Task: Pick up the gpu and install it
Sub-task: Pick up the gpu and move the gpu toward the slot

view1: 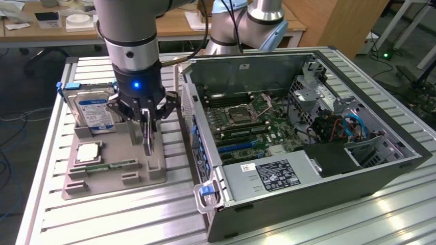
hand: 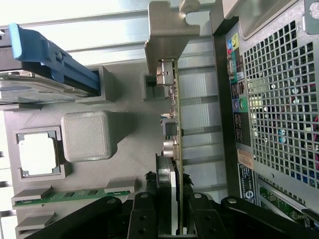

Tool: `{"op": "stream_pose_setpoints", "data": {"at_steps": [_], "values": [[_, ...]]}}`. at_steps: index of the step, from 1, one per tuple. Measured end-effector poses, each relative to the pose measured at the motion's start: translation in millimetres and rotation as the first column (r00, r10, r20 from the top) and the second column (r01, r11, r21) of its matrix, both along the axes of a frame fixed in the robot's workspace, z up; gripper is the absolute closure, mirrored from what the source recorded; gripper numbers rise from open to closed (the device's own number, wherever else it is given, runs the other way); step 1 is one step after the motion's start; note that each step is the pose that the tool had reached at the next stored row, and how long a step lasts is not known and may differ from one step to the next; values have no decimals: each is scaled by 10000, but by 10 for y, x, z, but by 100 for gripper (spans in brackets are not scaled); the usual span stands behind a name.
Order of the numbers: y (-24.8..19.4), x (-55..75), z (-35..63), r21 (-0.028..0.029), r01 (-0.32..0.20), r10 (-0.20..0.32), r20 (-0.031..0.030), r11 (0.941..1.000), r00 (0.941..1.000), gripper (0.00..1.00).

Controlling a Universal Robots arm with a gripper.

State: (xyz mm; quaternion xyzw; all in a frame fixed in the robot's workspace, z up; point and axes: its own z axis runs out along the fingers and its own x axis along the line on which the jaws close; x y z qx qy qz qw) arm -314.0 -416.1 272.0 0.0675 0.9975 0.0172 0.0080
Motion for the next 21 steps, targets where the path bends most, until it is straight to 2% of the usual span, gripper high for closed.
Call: {"op": "stream_pose_setpoints", "data": {"at_steps": [5,14,18,21], "values": [[0,0,36,0,0,0,-1,10000,10000,72],[0,0,390,3,-31,31,-1,10000,10000,72],[0,0,400,5,-476,476,2,9989,9989,72],[0,0,401,4,-500,500,0,9987,9987,72]]}}
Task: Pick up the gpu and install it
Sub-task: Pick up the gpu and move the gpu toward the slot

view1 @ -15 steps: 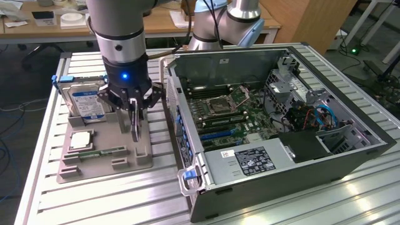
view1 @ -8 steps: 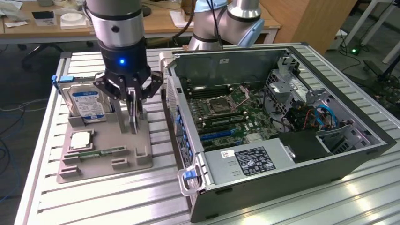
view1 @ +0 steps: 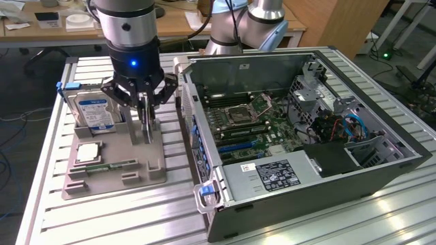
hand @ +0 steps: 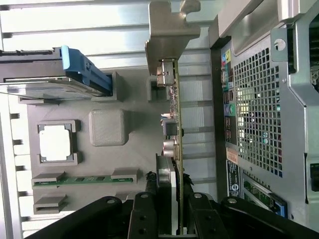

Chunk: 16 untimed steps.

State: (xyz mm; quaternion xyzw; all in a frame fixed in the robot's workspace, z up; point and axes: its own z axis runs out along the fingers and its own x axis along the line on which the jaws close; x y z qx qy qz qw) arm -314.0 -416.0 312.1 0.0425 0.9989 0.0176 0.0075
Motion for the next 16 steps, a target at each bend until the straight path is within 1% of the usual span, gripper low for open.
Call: {"op": "stream_pose_setpoints", "data": {"at_steps": [2,5,10,16], "values": [[0,0,8,-3,0,0,-3,10000,10000,72],[0,0,57,1,1,-1,-1,10000,10000,72],[0,0,211,2,0,0,-1,10000,10000,72],[0,0,441,3,0,0,0,10000,10000,72]]}}
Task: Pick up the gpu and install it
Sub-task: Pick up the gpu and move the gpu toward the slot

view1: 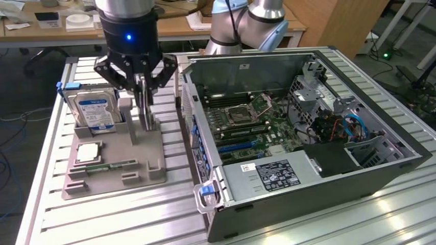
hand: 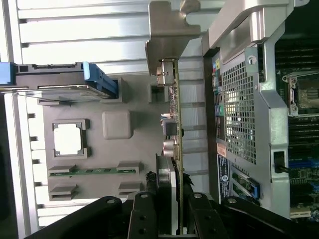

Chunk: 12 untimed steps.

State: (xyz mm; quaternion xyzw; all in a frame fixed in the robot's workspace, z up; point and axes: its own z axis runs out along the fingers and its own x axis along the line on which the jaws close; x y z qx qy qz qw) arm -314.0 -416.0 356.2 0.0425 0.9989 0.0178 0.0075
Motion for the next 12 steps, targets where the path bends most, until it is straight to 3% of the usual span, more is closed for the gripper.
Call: {"op": "stream_pose_setpoints", "data": {"at_steps": [12], "values": [[0,-1,383,0,-1,1,-1,10000,10000,72]]}}
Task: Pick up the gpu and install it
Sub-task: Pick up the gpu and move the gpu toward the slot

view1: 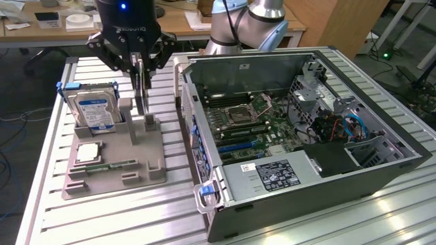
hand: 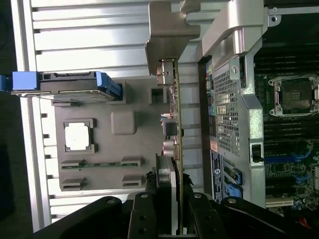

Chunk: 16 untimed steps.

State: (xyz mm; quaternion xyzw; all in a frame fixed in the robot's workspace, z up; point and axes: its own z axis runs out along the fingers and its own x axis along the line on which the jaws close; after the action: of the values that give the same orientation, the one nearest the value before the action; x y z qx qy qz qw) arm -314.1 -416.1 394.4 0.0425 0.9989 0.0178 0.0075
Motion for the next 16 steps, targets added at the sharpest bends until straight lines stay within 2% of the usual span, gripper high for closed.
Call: {"op": "stream_pose_setpoints", "data": {"at_steps": [9,16], "values": [[1,4,4,-1,1,-1,1,10000,10000,72],[0,147,3,1,13,-13,5,10000,10000,72]]}}
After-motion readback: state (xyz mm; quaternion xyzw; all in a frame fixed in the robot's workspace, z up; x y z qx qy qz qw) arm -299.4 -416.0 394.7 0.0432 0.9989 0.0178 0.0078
